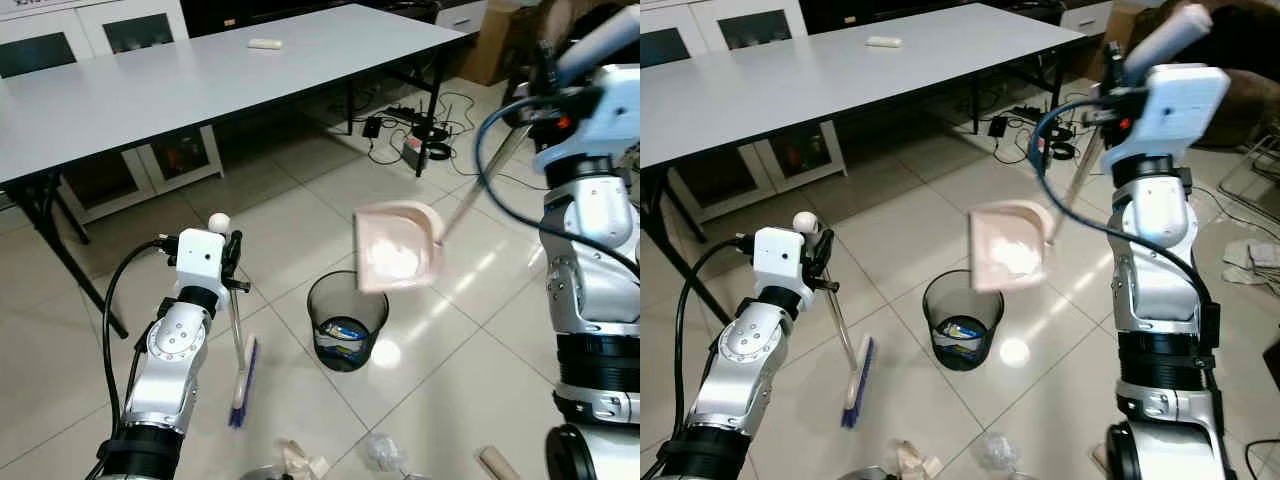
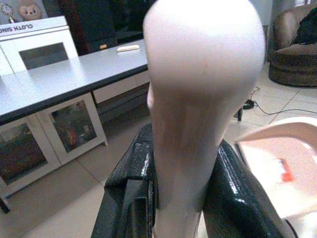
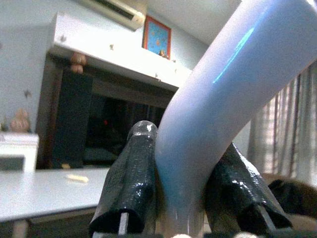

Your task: Sweep floor

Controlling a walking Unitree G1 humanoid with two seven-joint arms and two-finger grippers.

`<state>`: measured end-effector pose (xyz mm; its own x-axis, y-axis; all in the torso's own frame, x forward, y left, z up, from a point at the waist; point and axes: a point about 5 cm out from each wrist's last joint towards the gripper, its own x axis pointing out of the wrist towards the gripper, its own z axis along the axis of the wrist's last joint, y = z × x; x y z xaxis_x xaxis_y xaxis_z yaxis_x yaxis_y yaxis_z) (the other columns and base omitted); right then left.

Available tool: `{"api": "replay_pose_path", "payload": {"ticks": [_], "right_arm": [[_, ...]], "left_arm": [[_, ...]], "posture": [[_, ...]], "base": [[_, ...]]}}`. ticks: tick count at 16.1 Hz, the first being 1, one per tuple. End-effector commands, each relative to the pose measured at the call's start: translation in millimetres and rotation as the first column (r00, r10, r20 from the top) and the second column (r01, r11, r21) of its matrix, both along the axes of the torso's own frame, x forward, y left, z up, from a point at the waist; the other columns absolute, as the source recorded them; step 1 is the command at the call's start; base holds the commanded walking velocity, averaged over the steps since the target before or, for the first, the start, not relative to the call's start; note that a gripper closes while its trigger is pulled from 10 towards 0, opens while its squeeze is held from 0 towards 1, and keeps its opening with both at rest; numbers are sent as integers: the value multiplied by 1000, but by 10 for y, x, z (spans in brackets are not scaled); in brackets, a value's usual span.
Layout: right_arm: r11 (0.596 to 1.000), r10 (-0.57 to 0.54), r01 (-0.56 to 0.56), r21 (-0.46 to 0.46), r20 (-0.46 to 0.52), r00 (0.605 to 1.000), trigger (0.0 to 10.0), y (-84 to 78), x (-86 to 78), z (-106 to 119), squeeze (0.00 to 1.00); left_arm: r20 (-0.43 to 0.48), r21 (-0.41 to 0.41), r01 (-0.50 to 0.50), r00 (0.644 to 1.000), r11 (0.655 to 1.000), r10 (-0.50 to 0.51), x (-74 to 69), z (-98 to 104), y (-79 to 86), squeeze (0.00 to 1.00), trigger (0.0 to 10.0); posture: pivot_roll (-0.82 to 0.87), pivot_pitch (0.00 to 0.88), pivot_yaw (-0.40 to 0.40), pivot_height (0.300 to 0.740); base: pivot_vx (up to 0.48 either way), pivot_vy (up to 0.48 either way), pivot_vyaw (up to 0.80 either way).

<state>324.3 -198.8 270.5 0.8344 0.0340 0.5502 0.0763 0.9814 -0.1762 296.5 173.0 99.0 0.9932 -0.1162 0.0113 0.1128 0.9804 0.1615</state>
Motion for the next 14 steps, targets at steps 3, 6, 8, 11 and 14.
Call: {"api": "replay_pose_path", "payload": {"ticks": [3,6,8,11,14], "right_arm": [[954,-287,296,-48,135,948,10000,-436,-181,184,0],[927,-374,371,-57,-49,926,10000,-629,-198,-204,0],[888,-458,456,-60,-211,864,10000,-746,-226,-590,0],[857,-507,504,-103,-335,794,10000,-748,-333,-1048,0],[839,-519,540,-69,-401,755,10000,-719,-448,-1283,0]], "left_arm": [[25,13,8,1000,1000,-8,57,58,-8,0,10000],[-14,16,4,1000,1000,-4,30,-31,5,0,10000],[-45,12,-7,999,1000,8,-4,-102,21,0,10000],[-72,22,-2,997,1000,4,-77,-192,32,0,10000],[-76,0,3,997,1000,-3,-99,-207,19,0,10000]], "posture": [[-51,0,60,740],[-55,0,52,740],[-53,0,50,740],[-46,0,47,740],[-44,1,44,740]], "base": [[0,0,0],[0,0,0],[0,0,0],[0,0,0],[0,0,0]]}}
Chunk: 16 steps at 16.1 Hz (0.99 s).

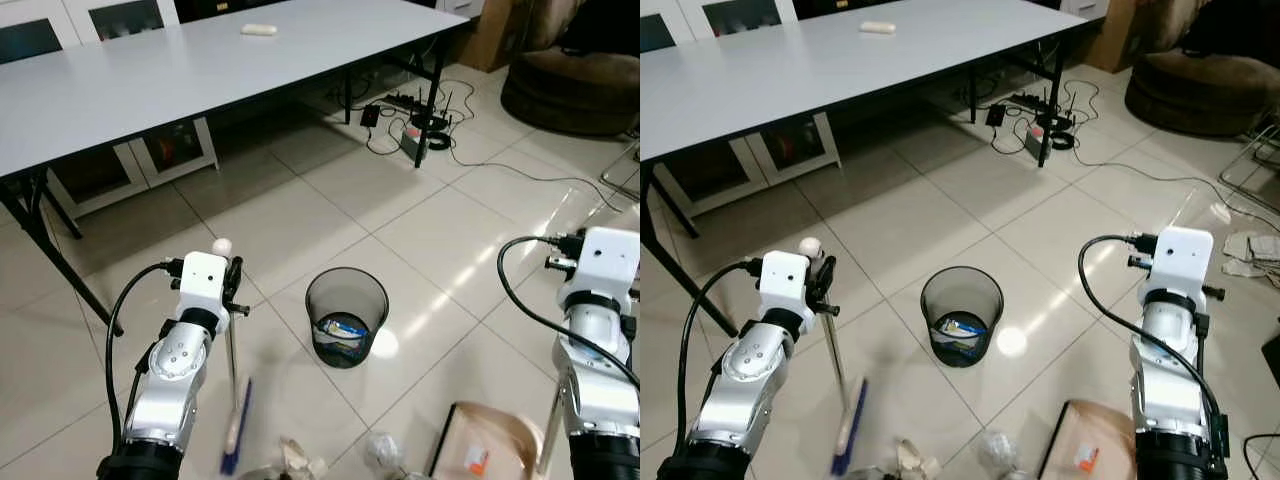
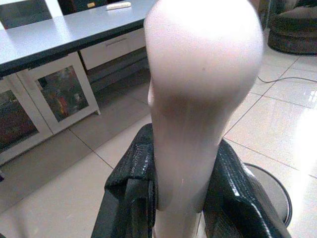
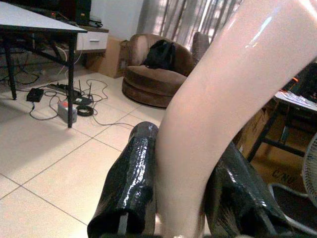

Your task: Sweep floor

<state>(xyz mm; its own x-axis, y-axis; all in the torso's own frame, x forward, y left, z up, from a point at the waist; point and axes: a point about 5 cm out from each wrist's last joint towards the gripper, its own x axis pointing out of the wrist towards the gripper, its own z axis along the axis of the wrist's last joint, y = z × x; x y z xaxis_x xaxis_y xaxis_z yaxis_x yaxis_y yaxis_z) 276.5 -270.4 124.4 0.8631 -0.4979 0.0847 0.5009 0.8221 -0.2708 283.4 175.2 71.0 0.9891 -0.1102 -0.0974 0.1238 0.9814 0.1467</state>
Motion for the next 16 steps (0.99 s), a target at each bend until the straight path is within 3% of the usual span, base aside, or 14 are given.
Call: {"api": "replay_pose_path", "payload": {"ticks": [1,3,8,16], "right_arm": [[999,37,-38,6,64,997,10000,81,36,91,0],[994,108,-109,12,49,993,10000,206,80,38,0],[983,181,-182,37,39,983,10000,342,170,17,0],[986,151,-153,61,48,987,10000,295,110,-14,0]], "left_arm": [[25,-7,8,1000,1000,-8,24,55,-15,0,10000],[17,-10,2,1000,1000,-2,9,38,-13,0,10000],[25,3,-25,999,1000,25,-53,49,28,0,10000],[30,14,10,1000,1000,-10,-19,86,-24,0,10000]], "posture": [[-45,1,42,740],[-39,4,34,740],[-10,15,-10,740],[-24,17,18,740]], "base": [[0,0,0],[0,0,0],[0,0,0],[0,0,0]]}}
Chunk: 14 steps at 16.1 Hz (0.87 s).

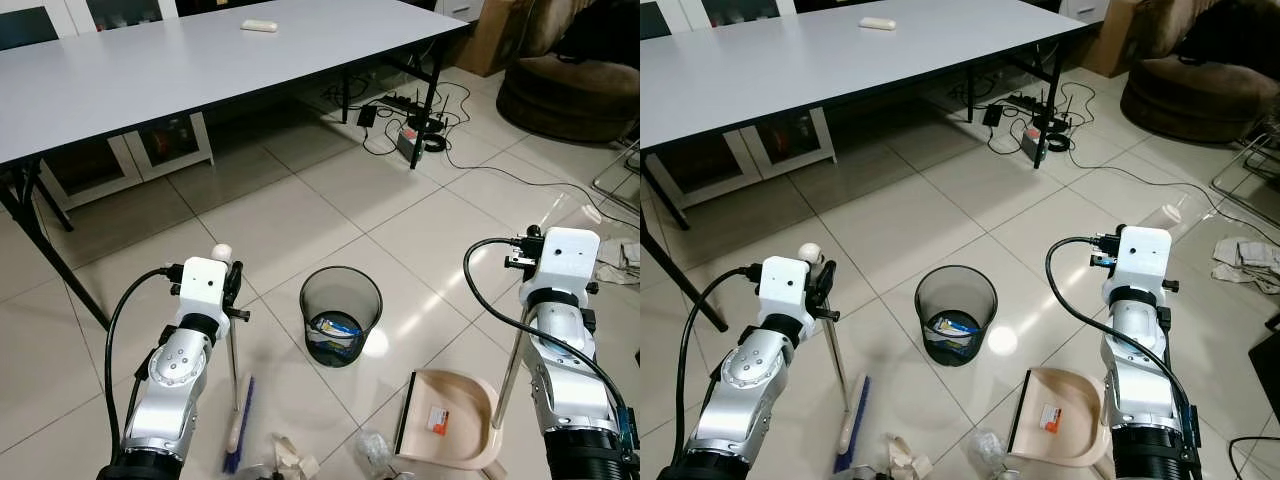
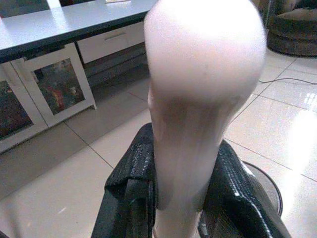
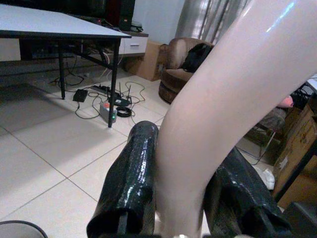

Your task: Sweep floor

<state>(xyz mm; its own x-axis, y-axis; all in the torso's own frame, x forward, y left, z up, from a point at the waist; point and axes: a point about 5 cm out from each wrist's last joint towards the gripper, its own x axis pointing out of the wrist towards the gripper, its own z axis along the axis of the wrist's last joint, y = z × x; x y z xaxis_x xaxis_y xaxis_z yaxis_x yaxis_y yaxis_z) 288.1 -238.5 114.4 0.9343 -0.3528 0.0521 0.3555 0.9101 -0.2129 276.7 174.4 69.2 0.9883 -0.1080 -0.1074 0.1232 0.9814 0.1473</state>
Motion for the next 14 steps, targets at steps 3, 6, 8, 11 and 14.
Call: {"api": "replay_pose_path", "payload": {"ticks": [3,6,8,11,14], "right_arm": [[1000,-12,12,3,46,999,10000,-15,-4,84,0],[1000,-5,5,2,46,999,10000,-5,10,88,0],[1000,-4,3,1,47,999,10000,-3,8,86,0],[1000,-7,7,0,46,999,10000,-8,-8,79,0],[1000,-28,28,-11,32,999,10000,-39,-37,58,0]], "left_arm": [[39,12,16,999,1000,-16,44,102,-17,0,10000],[39,12,19,999,1000,-20,37,96,-22,0,10000],[39,13,22,999,1000,-22,37,96,-25,0,10000],[40,17,25,999,1000,-26,40,98,-22,0,10000],[54,24,19,998,1000,-21,67,121,-24,0,10000]], "posture": [[-25,15,14,740],[-25,8,13,740],[-26,4,14,740],[-28,0,18,740],[-31,0,19,740]], "base": [[-270,0,0],[-277,0,0],[-277,0,0],[-185,0,0],[0,0,0]]}}
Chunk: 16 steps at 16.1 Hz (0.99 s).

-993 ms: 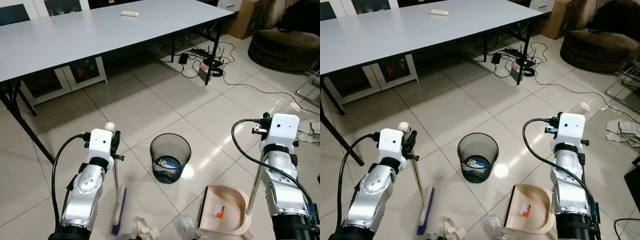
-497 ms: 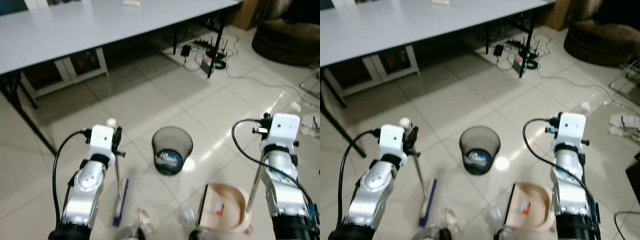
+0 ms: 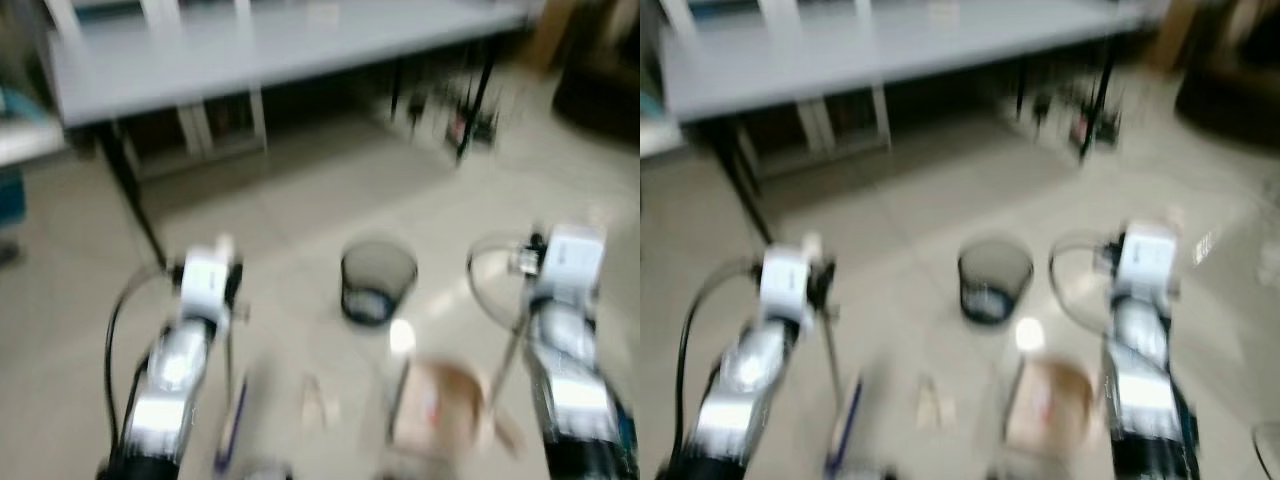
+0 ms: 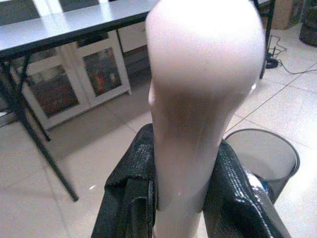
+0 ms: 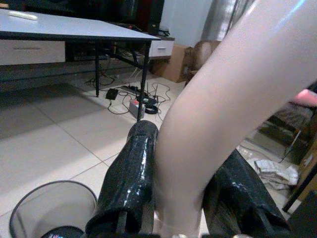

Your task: Sweep floor

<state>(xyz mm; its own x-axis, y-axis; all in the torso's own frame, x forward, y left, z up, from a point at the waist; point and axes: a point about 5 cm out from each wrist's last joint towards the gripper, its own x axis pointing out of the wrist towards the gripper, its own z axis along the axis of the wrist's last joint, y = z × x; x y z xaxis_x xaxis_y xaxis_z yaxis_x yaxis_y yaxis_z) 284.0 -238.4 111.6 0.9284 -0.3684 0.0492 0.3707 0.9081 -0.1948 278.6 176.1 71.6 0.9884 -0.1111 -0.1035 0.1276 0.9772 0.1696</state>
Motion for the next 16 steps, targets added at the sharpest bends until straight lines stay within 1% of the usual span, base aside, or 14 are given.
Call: {"api": "replay_pose_path", "payload": {"ticks": [1,2,4,6,7,9,16], "right_arm": [[999,-19,20,-32,19,1000,10000,-47,-3,72,0],[999,-20,21,-31,19,1000,10000,-47,-4,70,0],[998,-35,34,49,10,999,10000,-29,-20,9,0],[997,-34,33,69,2,999,10000,-3,-32,-31,0],[997,-34,34,70,0,999,10000,-2,-31,-41,0],[996,-34,34,81,-3,999,10000,-3,-27,-56,0],[994,-29,29,105,-3,1000,10000,7,-21,-69,0]], "left_arm": [[57,4,15,998,1000,-15,69,122,-45,0,10000],[60,5,17,998,1000,-17,72,131,-48,0,10000],[65,7,24,998,1000,-24,107,136,-60,0,10000],[57,17,24,998,1000,-25,130,117,-73,0,10000],[58,16,25,998,1000,-26,138,120,-78,0,10000],[66,14,28,997,1000,-29,166,149,-103,0,10000],[67,22,28,997,999,-30,182,144,-89,0,10000]], "posture": [[-33,0,23,740],[-33,0,23,740],[-31,0,24,740],[-31,0,26,740],[-30,0,26,740],[-31,0,29,740],[-28,0,33,740]], "base": [[0,0,0],[0,0,0],[0,0,0],[0,0,0],[0,0,-531],[0,246,-594],[0,301,-504]]}}
